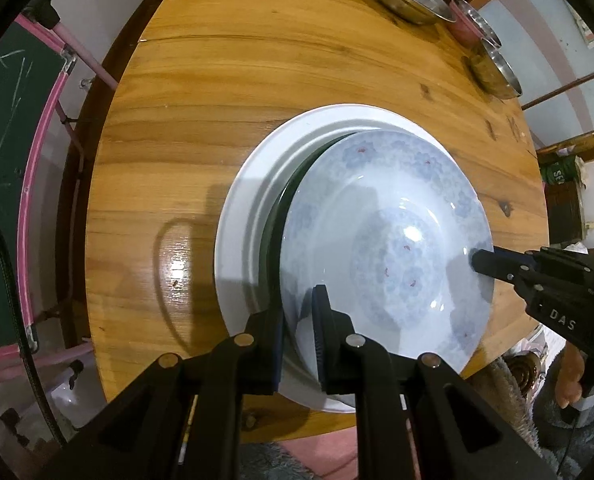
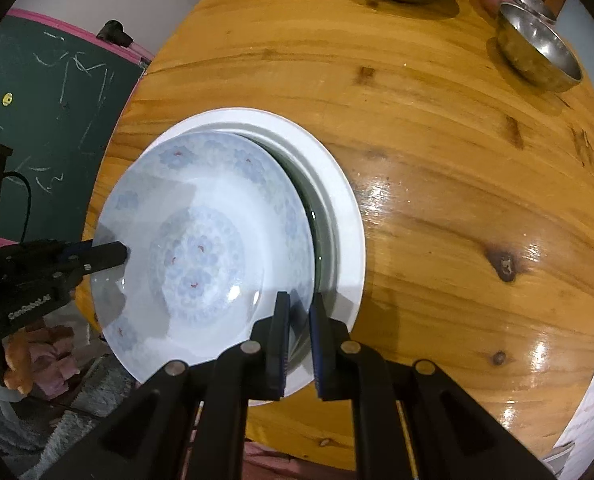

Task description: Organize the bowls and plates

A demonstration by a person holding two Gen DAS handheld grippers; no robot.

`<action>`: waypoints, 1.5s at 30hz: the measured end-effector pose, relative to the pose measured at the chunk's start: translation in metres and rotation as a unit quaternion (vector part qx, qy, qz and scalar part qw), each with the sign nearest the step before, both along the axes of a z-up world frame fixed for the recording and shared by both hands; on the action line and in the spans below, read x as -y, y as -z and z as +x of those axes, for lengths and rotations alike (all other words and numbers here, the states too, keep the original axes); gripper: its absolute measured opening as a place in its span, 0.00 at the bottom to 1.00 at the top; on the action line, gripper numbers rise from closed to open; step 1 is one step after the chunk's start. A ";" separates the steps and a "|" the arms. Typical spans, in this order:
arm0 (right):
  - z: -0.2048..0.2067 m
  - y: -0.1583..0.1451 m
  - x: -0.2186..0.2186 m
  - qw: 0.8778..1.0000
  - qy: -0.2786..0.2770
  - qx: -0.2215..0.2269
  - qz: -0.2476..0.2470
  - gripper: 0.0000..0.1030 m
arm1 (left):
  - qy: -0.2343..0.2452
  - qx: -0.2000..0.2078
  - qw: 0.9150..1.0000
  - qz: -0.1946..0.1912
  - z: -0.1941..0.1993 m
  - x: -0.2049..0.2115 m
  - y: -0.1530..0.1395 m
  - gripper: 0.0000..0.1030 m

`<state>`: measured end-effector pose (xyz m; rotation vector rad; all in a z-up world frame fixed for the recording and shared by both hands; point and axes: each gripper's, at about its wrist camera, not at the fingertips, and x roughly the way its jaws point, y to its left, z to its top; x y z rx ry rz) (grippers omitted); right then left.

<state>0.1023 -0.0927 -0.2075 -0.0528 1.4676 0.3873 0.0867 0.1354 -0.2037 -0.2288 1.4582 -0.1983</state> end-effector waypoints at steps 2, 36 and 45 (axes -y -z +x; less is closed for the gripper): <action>-0.001 0.004 0.000 1.000 0.001 -0.001 -0.001 0.09 | 0.003 0.002 1.000 0.001 0.001 0.001 0.002 0.10; -0.051 -0.039 -0.001 0.989 -0.007 0.148 -0.025 0.39 | 0.018 0.171 0.984 0.038 -0.040 0.046 -0.080 0.62; -0.057 -0.092 0.033 0.976 0.012 0.213 -0.029 0.39 | 0.049 0.244 0.968 0.039 -0.036 0.087 -0.146 0.67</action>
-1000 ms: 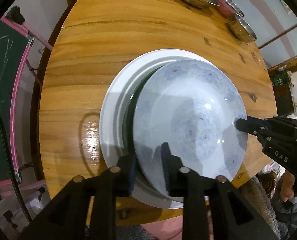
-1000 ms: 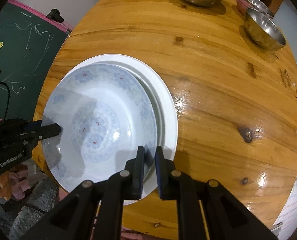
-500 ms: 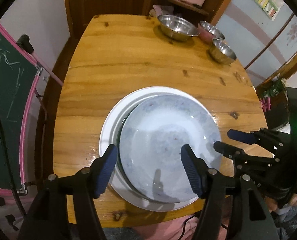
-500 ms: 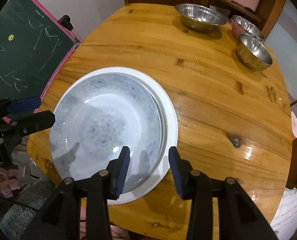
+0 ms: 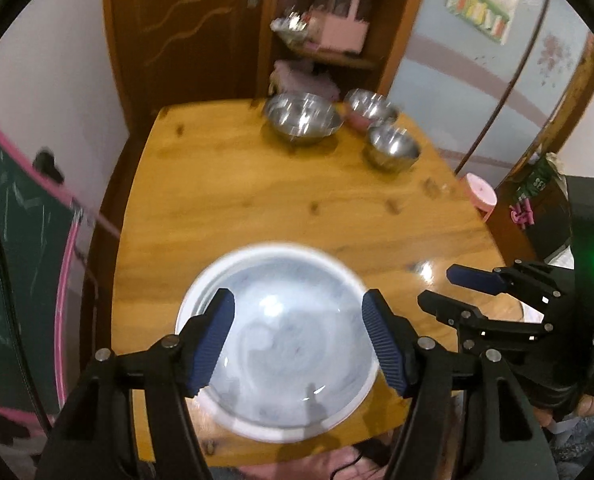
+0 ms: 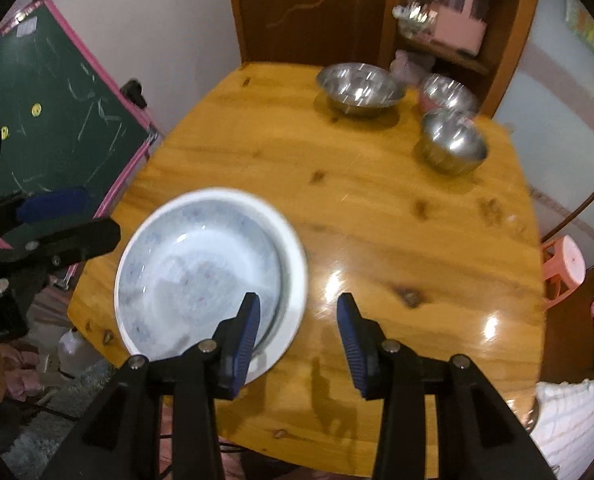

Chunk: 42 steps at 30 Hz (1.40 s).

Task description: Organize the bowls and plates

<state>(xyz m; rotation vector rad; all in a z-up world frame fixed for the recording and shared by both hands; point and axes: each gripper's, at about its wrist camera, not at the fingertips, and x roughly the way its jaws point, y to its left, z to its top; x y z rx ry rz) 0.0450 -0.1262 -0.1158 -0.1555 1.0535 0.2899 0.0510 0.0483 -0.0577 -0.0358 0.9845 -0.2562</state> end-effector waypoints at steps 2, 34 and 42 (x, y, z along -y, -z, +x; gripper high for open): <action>0.000 -0.017 0.011 1.000 0.003 0.023 -0.008 0.39 | 0.003 0.015 1.000 -0.003 0.009 0.011 -0.019 0.70; 0.179 -0.133 0.113 0.995 0.075 0.062 0.033 0.39 | -0.037 0.069 0.995 0.058 0.234 0.077 -0.075 0.71; 0.262 -0.079 0.100 0.993 0.095 0.008 0.071 0.39 | -0.080 0.004 0.996 0.047 0.306 0.062 -0.009 0.71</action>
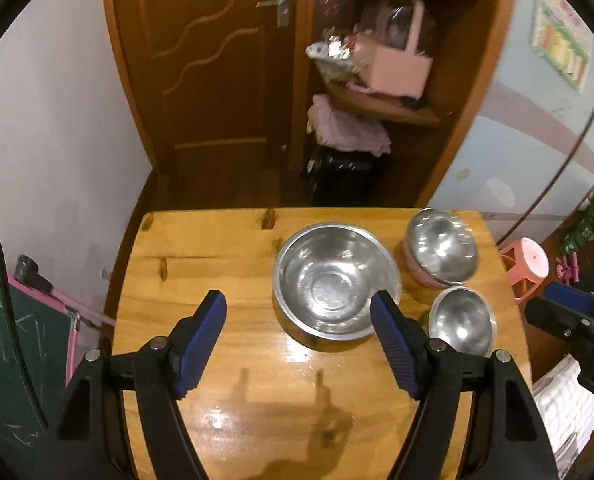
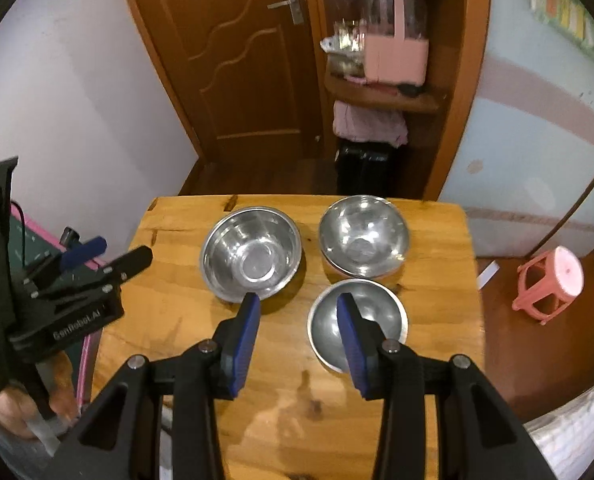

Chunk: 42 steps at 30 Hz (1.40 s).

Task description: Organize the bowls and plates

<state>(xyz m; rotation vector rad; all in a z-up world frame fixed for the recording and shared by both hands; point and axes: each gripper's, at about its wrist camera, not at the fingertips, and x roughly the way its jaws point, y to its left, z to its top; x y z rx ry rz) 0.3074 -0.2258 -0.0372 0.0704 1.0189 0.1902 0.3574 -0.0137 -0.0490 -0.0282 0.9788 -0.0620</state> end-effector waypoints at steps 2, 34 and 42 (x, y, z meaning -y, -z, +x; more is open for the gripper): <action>0.020 0.018 -0.003 1.000 0.006 -0.016 0.012 0.39 | -0.003 -0.019 1.000 0.005 0.017 -0.002 0.021 0.71; 0.121 0.161 -0.028 0.987 0.035 -0.141 0.064 0.12 | -0.008 -0.137 0.986 -0.092 0.110 -0.028 0.161 0.09; 0.105 0.150 -0.024 0.989 0.028 -0.128 0.066 0.11 | 0.002 -0.138 0.985 -0.106 0.095 -0.030 0.142 0.08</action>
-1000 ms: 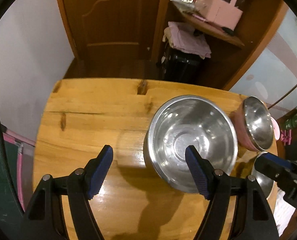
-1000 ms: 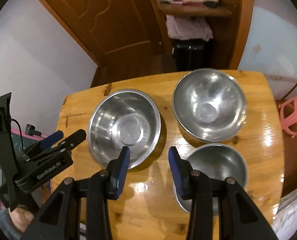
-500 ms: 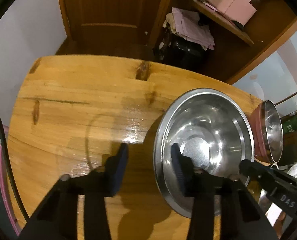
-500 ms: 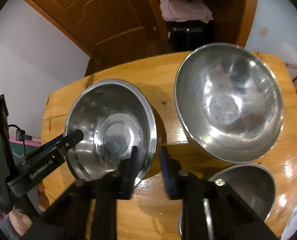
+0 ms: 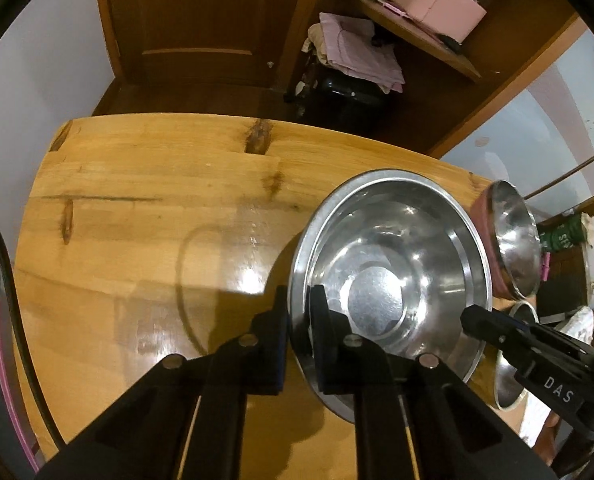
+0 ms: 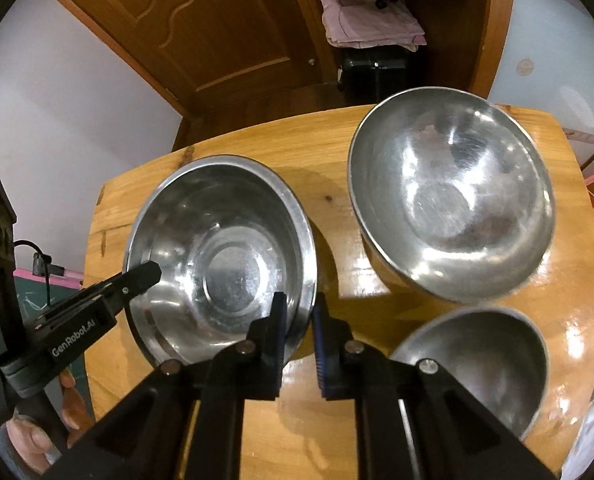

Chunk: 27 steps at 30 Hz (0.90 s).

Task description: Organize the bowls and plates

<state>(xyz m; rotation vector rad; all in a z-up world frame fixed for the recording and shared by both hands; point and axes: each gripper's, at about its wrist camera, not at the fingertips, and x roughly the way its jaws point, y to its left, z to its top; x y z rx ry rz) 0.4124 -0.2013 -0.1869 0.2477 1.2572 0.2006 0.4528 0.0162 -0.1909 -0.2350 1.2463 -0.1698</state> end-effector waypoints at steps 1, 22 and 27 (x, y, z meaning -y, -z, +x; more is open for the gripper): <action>-0.004 -0.004 0.000 1.000 0.000 0.003 0.000 0.11 | 0.002 0.001 1.000 -0.001 -0.005 0.000 -0.005 0.08; -0.191 -0.123 0.024 0.997 -0.013 0.068 -0.031 0.11 | 0.068 0.027 0.997 -0.035 -0.201 0.041 -0.121 0.09; -0.257 -0.117 0.040 0.996 -0.006 0.076 -0.039 0.11 | 0.090 0.039 0.995 -0.031 -0.265 0.059 -0.117 0.10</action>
